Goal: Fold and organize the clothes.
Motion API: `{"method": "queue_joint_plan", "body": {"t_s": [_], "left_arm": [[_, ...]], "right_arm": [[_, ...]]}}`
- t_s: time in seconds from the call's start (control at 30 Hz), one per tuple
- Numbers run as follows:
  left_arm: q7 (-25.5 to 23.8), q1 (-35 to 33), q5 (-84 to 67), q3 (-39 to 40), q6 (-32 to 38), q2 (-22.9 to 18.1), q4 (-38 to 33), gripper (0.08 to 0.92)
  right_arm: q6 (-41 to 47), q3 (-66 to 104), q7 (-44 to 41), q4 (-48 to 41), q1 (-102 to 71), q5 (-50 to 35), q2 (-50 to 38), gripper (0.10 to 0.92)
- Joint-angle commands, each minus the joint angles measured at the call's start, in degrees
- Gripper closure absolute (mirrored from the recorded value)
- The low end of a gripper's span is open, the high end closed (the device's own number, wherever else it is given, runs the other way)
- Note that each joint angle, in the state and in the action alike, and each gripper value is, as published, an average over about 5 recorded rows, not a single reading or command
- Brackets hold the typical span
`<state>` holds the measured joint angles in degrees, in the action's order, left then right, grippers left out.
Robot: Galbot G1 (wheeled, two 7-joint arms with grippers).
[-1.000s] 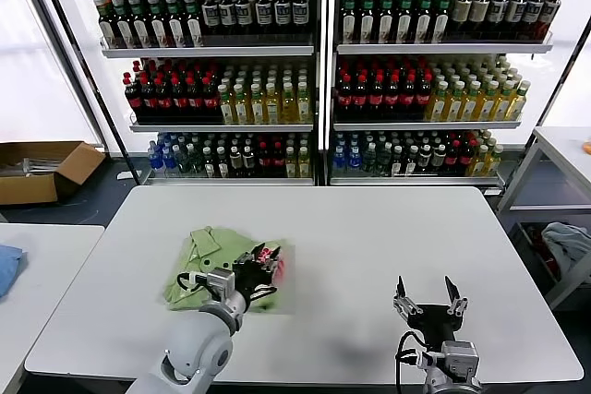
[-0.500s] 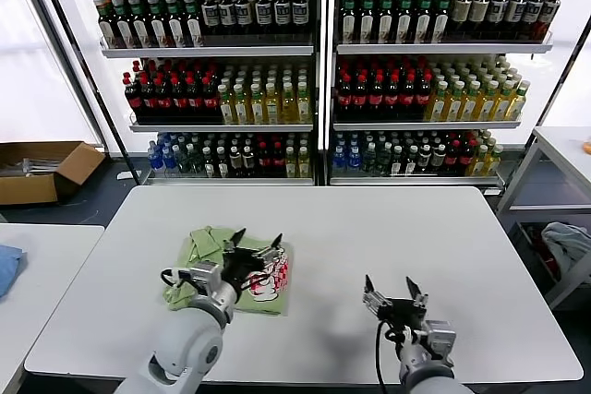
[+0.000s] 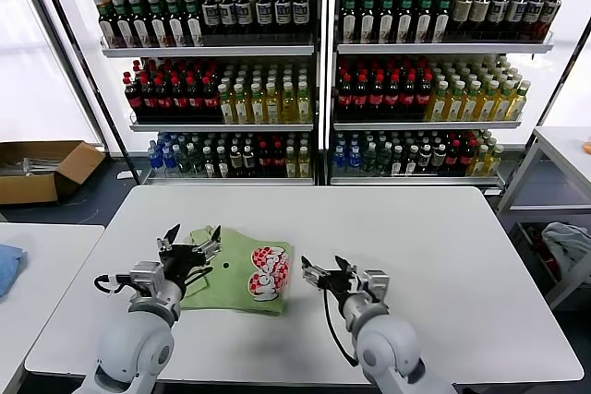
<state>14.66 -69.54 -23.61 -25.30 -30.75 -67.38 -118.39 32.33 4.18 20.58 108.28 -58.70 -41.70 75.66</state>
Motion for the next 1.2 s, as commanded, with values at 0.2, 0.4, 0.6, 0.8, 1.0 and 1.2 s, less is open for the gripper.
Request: {"method": "queue_joint_plan", "body": {"t_s": [0.2,0.4,0.6,0.8,1.0,1.2], "left_arm": [[0.33,-3.38,1.57,-6.17,-0.27,0.17,0.05,0.177],[0.42,-3.35,1.54,-5.6,-0.43,0.2,0.38,0.177],[0.39,-3.15,1.53,-5.27,-0.53,-0.03,0.69,0.177],[0.23,-3.49,1.48,-5.11,-0.41,-0.09,0.67,0.177],[0.14,-3.37,1.42,-4.56,-0.39,-0.17,0.56,0.177],[0.13,-3.11,1.3,-4.43,-0.44,-0.16,0.56,0.177]], "right_arm": [[0.76,-8.83,2.88,-13.14,11.58,-6.12,3.85,0.203],[0.8,-8.76,3.61,-12.21,10.46,-5.37,5.0,0.203],[0.84,-9.42,5.08,-10.57,8.16,-4.33,5.5,0.294],[0.83,-8.33,6.03,-8.58,5.2,-3.39,5.4,0.463],[0.82,-7.69,6.14,-8.47,3.47,-2.06,5.67,0.412],[0.83,-8.95,6.07,-9.47,3.14,-0.81,6.53,0.26]]}}
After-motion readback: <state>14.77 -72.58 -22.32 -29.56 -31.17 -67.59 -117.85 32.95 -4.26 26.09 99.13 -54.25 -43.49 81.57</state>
